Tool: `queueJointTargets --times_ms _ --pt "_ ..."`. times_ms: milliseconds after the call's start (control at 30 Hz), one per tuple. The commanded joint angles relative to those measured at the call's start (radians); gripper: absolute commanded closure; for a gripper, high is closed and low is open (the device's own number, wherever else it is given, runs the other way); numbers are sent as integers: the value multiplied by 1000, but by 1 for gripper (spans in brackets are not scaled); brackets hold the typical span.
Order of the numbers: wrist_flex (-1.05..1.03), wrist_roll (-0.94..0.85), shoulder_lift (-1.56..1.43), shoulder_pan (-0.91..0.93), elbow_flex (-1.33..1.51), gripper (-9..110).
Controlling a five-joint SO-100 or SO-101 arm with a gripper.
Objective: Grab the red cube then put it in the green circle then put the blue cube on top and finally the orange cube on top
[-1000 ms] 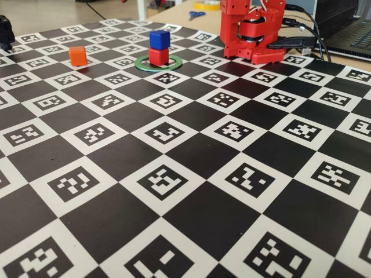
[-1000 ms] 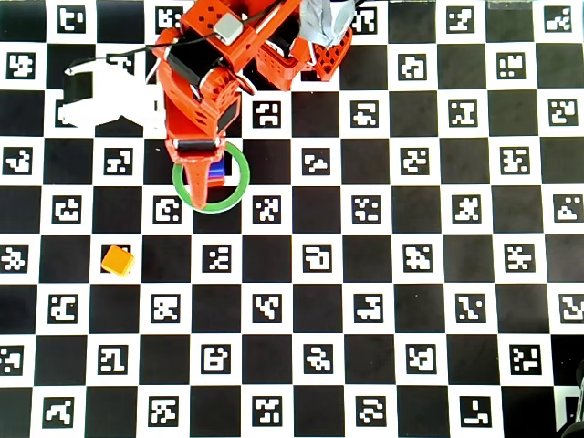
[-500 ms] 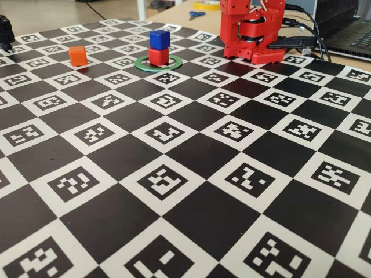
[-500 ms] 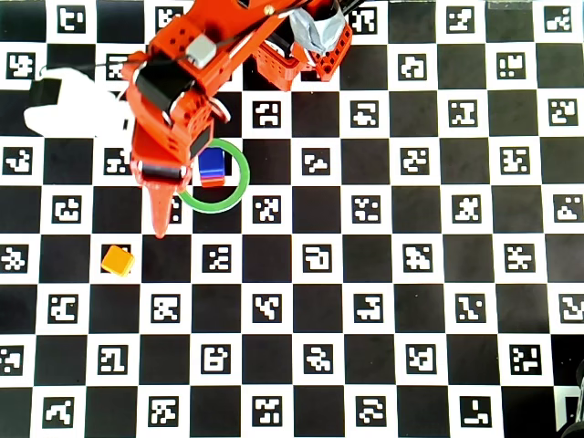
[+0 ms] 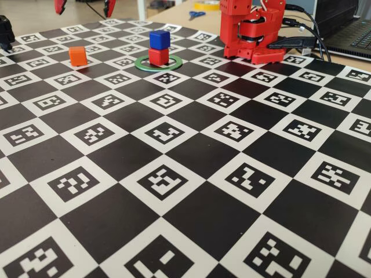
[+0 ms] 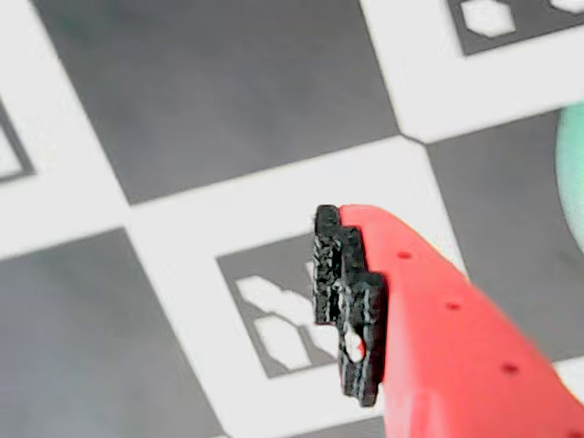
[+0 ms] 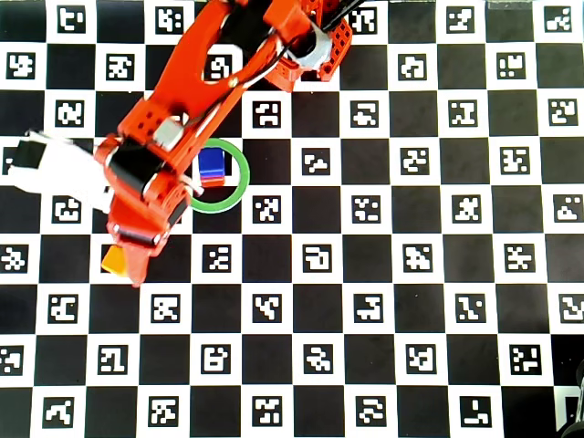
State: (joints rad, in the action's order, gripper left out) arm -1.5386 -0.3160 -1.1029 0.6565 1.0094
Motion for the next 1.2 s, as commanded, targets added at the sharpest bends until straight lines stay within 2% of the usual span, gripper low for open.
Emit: queueJointTargets --times_ms 0,1167 --pt "17 41 18 23 -135 55" --pt "193 64 244 78 -155 55"
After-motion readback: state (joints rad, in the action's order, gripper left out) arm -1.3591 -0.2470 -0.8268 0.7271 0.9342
